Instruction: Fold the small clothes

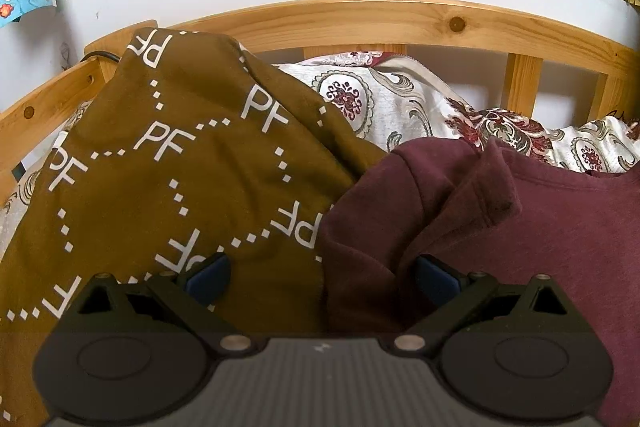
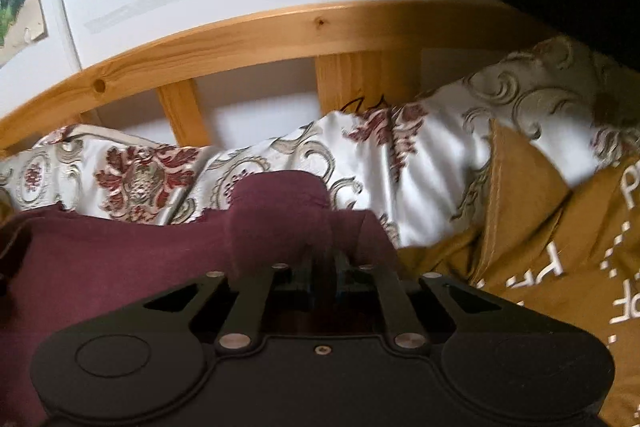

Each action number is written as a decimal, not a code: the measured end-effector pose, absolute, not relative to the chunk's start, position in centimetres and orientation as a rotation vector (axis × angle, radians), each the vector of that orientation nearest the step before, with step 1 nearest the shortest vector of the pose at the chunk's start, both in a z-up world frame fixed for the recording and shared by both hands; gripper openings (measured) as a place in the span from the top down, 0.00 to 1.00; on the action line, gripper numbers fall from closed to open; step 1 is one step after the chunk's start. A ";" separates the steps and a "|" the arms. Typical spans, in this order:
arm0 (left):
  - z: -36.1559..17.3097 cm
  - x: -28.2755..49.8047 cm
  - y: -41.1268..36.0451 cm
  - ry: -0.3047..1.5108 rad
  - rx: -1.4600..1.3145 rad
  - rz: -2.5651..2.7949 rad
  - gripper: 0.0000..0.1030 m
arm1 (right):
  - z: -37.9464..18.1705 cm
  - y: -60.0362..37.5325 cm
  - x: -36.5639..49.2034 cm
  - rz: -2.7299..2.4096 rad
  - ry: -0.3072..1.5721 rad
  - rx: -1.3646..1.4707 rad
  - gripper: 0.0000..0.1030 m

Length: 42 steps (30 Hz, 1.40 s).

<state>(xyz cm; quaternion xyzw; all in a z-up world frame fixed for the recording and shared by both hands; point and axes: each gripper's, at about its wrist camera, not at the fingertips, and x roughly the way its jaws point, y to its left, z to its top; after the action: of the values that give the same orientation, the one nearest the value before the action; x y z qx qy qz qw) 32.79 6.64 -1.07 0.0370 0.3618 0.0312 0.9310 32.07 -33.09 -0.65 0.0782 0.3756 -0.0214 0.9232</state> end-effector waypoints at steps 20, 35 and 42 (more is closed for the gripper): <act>-1.0 32.8 7.0 0.739 0.047 0.068 0.02 | 0.4 -31.0 32.7 -0.001 0.755 0.009 0.92; -0.2 32.6 7.9 0.744 -0.018 0.081 0.02 | 0.5 -30.5 32.6 -0.096 0.750 -0.069 0.67; 0.4 32.5 7.8 0.770 -0.035 0.080 0.02 | 1.1 -29.3 31.1 -0.090 0.730 -0.176 0.23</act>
<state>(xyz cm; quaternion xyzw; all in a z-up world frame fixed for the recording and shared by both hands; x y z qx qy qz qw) 32.50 7.80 0.40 -0.0172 0.3755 0.0392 0.9258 31.15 -29.31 1.09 -0.0861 0.3564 -0.0438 0.9293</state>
